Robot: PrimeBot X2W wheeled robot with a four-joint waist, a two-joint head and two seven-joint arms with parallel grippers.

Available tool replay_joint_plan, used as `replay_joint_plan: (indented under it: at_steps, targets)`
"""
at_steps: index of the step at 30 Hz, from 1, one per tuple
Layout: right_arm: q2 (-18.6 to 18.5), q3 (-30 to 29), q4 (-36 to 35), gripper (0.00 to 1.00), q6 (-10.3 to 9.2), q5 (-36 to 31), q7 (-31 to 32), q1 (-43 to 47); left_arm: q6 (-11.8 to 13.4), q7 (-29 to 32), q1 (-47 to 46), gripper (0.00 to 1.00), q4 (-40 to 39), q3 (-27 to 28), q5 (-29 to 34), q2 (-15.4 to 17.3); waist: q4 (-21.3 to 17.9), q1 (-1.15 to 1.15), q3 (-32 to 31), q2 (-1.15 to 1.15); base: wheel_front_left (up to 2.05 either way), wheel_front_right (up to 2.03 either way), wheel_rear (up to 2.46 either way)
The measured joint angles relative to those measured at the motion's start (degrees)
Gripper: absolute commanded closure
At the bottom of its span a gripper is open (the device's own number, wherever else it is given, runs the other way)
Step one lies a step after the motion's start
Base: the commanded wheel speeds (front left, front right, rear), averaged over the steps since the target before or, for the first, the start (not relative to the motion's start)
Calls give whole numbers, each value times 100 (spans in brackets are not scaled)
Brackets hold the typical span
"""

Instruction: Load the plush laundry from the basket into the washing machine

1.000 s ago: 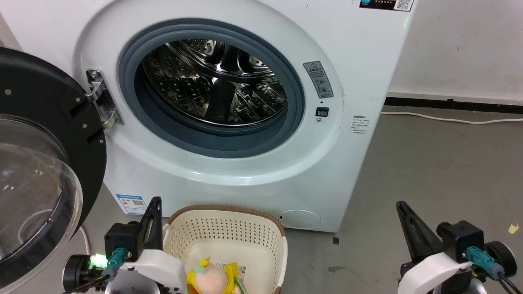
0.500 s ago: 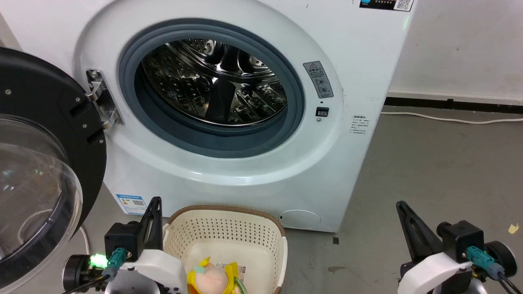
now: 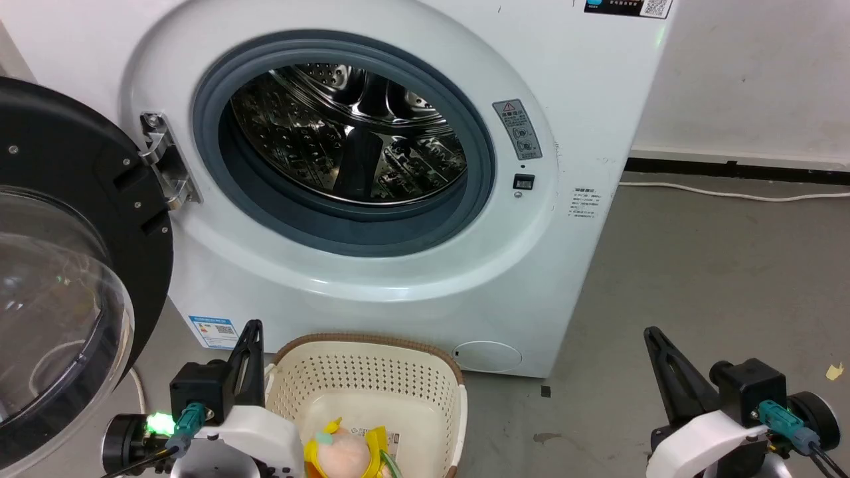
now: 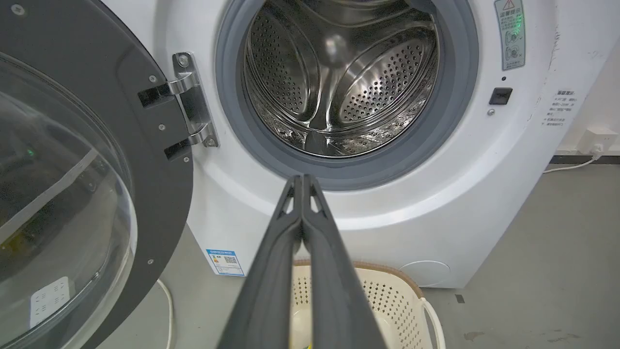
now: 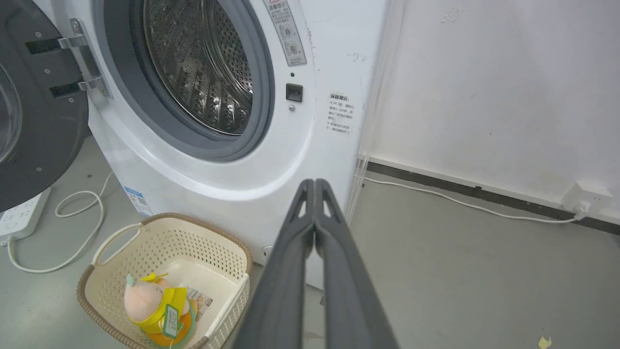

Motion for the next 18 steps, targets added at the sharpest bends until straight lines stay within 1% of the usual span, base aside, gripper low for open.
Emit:
replay_joint_plan:
  at_steps: [18]
  targets:
    - [0,0,0,100,0,0,0,0,0,0,0,100,0,0,0,0,0,0,0,0,0,0,0]
